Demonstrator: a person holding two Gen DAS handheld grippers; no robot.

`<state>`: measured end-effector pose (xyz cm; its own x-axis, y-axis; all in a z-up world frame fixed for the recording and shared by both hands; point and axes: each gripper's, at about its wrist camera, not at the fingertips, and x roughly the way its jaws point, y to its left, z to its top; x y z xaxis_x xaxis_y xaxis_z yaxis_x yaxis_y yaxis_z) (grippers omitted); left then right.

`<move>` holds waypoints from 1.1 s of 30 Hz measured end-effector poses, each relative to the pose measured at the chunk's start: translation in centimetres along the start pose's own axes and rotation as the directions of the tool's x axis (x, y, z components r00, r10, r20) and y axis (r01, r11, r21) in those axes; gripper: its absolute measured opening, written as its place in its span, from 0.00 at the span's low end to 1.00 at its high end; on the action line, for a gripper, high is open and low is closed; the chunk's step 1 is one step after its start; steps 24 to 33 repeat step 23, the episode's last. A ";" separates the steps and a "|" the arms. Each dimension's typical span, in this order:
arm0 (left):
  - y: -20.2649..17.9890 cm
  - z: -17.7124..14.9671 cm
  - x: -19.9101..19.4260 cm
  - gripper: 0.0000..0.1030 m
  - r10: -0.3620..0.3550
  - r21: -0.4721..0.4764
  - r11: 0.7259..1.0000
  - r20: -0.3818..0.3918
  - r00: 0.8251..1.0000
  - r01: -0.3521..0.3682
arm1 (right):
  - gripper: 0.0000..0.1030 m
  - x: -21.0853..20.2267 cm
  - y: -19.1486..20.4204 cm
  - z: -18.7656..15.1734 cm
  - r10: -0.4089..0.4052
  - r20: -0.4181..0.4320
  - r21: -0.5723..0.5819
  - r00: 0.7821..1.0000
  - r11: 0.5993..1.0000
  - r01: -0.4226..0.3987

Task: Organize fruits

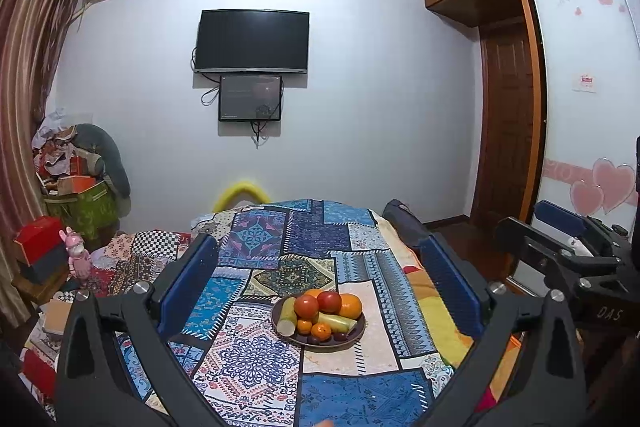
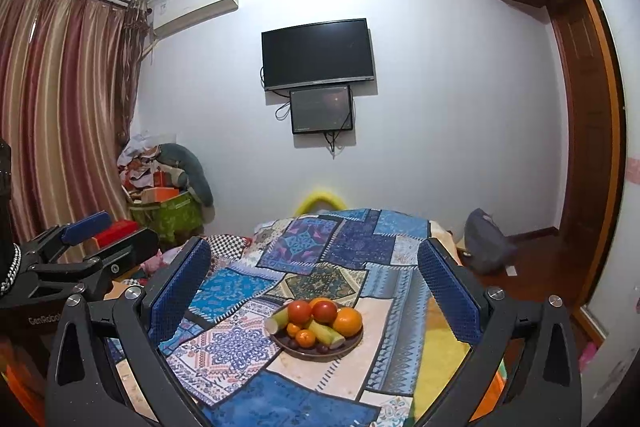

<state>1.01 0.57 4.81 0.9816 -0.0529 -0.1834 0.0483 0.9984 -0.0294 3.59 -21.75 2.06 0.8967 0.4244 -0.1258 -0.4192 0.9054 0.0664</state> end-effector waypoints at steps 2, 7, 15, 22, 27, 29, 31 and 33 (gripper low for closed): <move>-0.1 0.0 0.0 1.00 -0.002 0.001 1.000 0.002 1.000 0.002 | 1.00 0.0 0.0 0.0 -0.006 0.005 -0.003 1.000 1.000 0.006; -0.1 0.0 -0.1 1.00 -0.012 -0.003 1.000 0.005 1.000 0.012 | 1.00 0.0 0.1 0.0 -0.011 0.006 -0.006 1.000 1.000 0.011; -0.1 -0.1 0.0 1.00 -0.023 -0.010 1.000 -0.002 1.000 0.023 | 1.00 0.0 -0.3 0.0 -0.018 0.002 0.003 1.000 1.000 0.018; 0.0 -0.1 0.0 1.00 -0.026 -0.021 0.999 -0.010 1.000 0.025 | 1.00 0.1 -0.3 -0.1 -0.021 0.000 0.004 1.000 1.000 0.021; 0.0 -0.1 0.1 1.00 -0.026 -0.020 0.999 -0.012 1.000 0.026 | 1.00 0.1 -0.3 -0.1 -0.021 -0.002 0.005 1.000 1.000 0.021; 0.0 -0.1 0.1 1.00 -0.026 -0.020 0.999 -0.012 1.000 0.026 | 1.00 0.1 -0.3 -0.1 -0.021 -0.002 0.005 1.000 1.000 0.021; 0.0 -0.1 0.1 1.00 -0.026 -0.020 0.999 -0.012 1.000 0.026 | 1.00 0.1 -0.3 -0.1 -0.021 -0.002 0.005 1.000 1.000 0.021; 0.0 -0.1 0.1 1.00 -0.026 -0.020 0.999 -0.012 1.000 0.026 | 1.00 0.1 -0.3 -0.1 -0.021 -0.002 0.005 1.000 1.000 0.021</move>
